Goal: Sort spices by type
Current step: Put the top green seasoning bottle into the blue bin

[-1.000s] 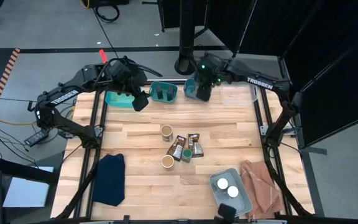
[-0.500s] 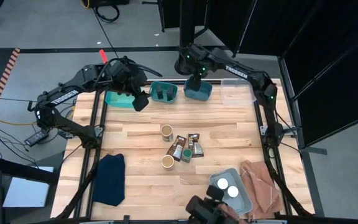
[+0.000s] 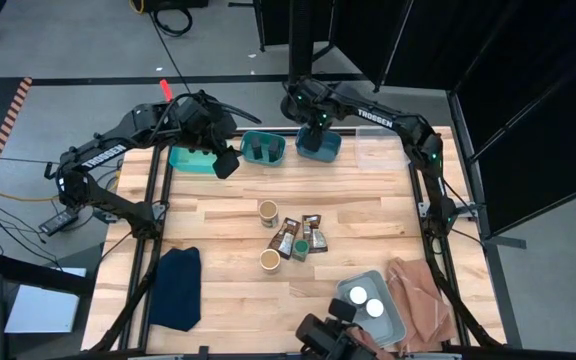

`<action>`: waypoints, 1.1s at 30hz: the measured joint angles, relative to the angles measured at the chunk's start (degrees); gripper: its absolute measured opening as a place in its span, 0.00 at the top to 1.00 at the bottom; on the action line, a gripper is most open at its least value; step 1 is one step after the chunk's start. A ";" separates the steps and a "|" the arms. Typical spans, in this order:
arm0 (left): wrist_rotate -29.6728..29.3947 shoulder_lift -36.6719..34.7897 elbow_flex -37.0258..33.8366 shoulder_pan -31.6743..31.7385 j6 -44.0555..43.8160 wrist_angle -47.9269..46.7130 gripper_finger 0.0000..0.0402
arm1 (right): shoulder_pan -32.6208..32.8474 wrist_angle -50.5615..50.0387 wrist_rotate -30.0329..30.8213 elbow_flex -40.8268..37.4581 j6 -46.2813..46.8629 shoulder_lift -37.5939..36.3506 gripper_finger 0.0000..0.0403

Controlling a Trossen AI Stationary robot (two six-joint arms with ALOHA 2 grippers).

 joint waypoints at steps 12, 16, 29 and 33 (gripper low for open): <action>-0.06 0.00 0.00 0.00 -0.24 0.04 0.34 | 0.39 5.04 0.10 -5.43 -0.04 -0.02 0.48; -0.17 0.00 0.00 -0.01 -0.26 0.09 0.34 | 0.35 6.98 0.23 -6.55 -0.04 -0.04 0.48; -0.15 0.00 0.00 0.00 -0.28 0.04 0.34 | 0.46 7.39 0.08 -6.88 -0.26 -0.07 0.35; -0.15 0.00 0.00 0.00 -0.30 0.02 0.34 | 0.46 7.41 0.08 -6.88 -0.26 -0.11 0.27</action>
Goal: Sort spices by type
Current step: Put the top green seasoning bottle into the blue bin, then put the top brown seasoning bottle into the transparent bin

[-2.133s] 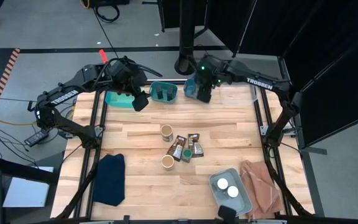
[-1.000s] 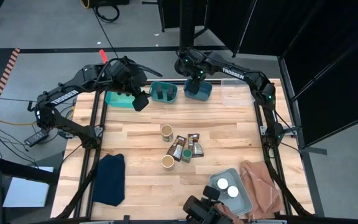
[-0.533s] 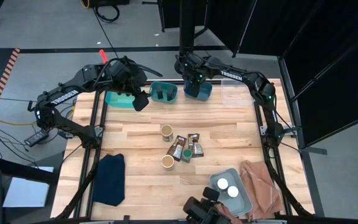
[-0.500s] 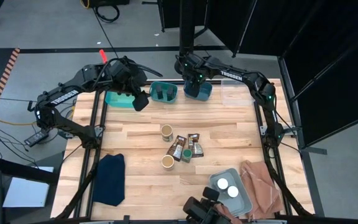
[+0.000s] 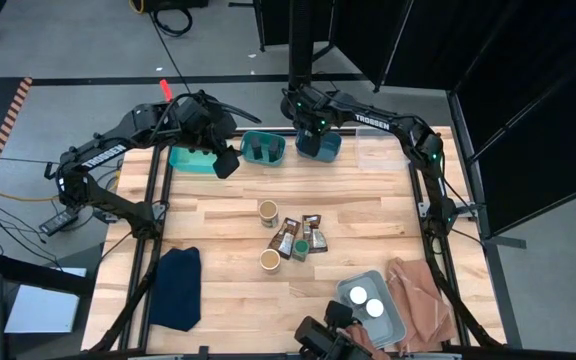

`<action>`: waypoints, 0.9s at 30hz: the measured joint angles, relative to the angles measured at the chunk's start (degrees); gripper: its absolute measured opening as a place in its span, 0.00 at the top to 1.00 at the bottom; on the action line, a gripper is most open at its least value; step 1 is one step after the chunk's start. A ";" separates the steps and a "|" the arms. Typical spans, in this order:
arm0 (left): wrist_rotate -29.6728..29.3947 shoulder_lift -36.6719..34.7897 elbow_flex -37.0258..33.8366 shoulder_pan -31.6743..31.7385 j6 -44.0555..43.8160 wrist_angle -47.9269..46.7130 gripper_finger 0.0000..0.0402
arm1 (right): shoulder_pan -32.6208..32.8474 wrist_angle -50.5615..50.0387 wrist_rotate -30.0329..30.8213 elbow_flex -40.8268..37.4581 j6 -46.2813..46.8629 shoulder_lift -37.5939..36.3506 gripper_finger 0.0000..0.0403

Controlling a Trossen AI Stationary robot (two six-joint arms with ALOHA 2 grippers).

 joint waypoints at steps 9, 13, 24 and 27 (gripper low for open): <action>0.00 0.00 0.00 0.00 0.00 -0.01 0.34 | 0.64 -1.47 5.36 2.80 -0.35 0.00 0.28; 0.02 0.00 0.00 -0.01 0.00 -0.02 0.34 | 1.58 -4.82 6.71 8.87 -0.87 0.00 0.29; 1.79 0.00 0.00 0.00 1.27 -0.41 0.34 | 10.21 -26.71 7.54 26.12 -4.02 -3.39 0.29; 5.49 0.00 0.00 -0.06 3.04 -1.51 0.34 | 14.04 -33.17 7.56 24.83 -3.59 -6.94 0.30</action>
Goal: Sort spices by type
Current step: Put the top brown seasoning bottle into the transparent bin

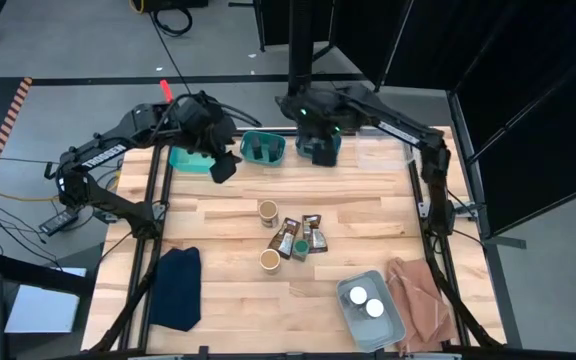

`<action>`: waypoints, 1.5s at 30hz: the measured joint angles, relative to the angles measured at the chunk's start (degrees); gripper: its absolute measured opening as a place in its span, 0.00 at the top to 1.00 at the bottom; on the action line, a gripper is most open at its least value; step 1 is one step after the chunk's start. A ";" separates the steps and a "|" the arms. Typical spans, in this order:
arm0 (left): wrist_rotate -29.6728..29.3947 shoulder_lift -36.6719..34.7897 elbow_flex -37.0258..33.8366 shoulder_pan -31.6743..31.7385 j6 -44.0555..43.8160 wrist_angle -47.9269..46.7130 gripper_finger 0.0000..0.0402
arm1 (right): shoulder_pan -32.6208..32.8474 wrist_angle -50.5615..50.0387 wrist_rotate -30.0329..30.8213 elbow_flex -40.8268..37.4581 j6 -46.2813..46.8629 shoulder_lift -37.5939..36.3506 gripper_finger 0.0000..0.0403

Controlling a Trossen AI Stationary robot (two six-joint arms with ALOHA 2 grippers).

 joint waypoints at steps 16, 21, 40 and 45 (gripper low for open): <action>8.67 -0.68 -22.01 -5.49 7.54 18.48 0.34 | 10.55 -1.93 0.90 0.00 16.44 -15.57 0.31; 8.84 -0.66 -27.96 -7.86 9.13 26.40 0.34 | 11.66 -1.95 1.06 -0.07 17.97 -17.72 0.32; 3.56 -0.39 -41.79 -13.14 9.05 50.62 0.34 | 12.43 -1.96 1.00 -0.07 19.68 -19.35 0.33; 2.82 -0.18 -43.25 -13.14 8.79 53.67 0.34 | 12.43 -1.96 0.99 -0.07 19.69 -19.35 0.34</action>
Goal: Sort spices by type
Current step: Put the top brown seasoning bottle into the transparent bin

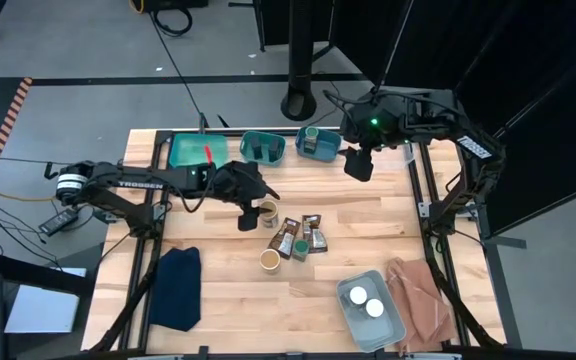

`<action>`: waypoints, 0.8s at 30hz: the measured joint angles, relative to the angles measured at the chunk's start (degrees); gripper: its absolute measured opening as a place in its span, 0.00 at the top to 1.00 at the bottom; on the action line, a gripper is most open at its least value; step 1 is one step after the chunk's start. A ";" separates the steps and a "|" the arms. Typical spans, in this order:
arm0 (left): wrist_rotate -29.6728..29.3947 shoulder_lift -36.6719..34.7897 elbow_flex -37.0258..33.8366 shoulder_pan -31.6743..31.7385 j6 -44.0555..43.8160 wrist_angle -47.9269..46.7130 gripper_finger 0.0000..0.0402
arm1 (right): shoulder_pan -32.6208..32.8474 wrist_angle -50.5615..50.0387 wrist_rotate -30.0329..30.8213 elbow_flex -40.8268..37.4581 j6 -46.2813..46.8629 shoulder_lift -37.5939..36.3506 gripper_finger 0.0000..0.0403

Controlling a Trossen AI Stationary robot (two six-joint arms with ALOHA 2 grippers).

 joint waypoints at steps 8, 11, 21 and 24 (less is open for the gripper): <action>-0.51 3.15 -0.07 0.00 -2.09 0.81 0.34 | 0.00 0.00 -0.13 0.00 0.21 0.00 0.34; -0.51 3.47 -0.09 0.00 -2.66 -0.46 0.33 | 0.00 0.00 -0.13 0.00 0.21 0.00 0.34; -0.52 4.05 -0.05 -0.28 -2.87 -1.13 0.24 | 0.00 0.00 0.21 0.00 0.09 0.00 0.33; -0.54 4.02 -0.05 -0.85 -2.87 -1.14 0.22 | 0.00 0.00 0.56 0.00 0.03 0.00 0.32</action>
